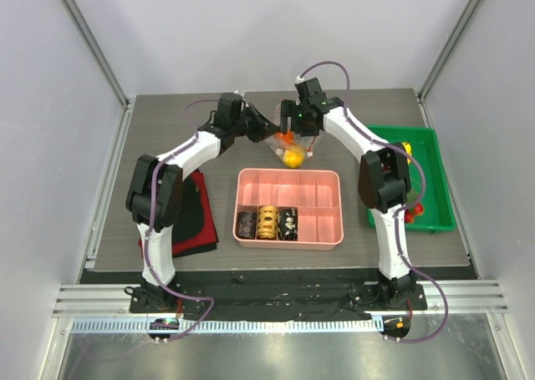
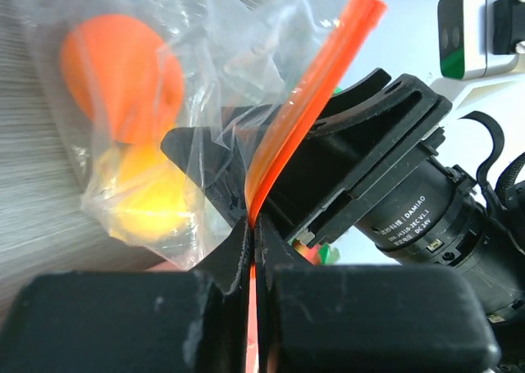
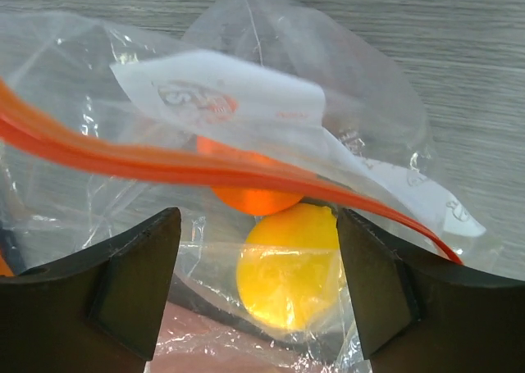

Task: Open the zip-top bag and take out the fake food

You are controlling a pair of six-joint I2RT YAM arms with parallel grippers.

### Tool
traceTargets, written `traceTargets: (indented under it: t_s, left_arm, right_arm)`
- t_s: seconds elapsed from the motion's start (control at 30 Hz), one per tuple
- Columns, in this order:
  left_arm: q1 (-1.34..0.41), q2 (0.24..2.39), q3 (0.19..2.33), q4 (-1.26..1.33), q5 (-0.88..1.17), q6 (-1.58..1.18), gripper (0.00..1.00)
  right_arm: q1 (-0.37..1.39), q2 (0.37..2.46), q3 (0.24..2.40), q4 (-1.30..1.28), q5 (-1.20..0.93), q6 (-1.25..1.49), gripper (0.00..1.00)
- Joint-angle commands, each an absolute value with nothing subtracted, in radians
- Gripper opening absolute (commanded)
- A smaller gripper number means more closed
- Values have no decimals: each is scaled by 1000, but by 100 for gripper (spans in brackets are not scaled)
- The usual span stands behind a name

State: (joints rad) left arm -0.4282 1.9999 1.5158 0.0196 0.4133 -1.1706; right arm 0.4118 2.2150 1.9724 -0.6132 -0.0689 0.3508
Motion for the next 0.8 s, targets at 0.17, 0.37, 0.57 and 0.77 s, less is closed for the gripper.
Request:
traceTargets:
  t_s: [0.17, 0.37, 0.57, 0.77]
  left_arm:
    - [-479, 1974, 1519, 58, 488, -1170, 0]
    - [-477, 1945, 1477, 41, 448, -1144, 0]
    - [-472, 1936, 1457, 40, 431, -1138, 0]
    - [-454, 1933, 1463, 35, 431, -1131, 0]
  right_arm:
    - [456, 2305, 1979, -377, -120, 442, 89]
    - [462, 2381, 2034, -379, -57, 531, 93]
    - [463, 2421, 2085, -400, 23, 578, 80]
    - [465, 2376, 2083, -410, 14, 512, 49]
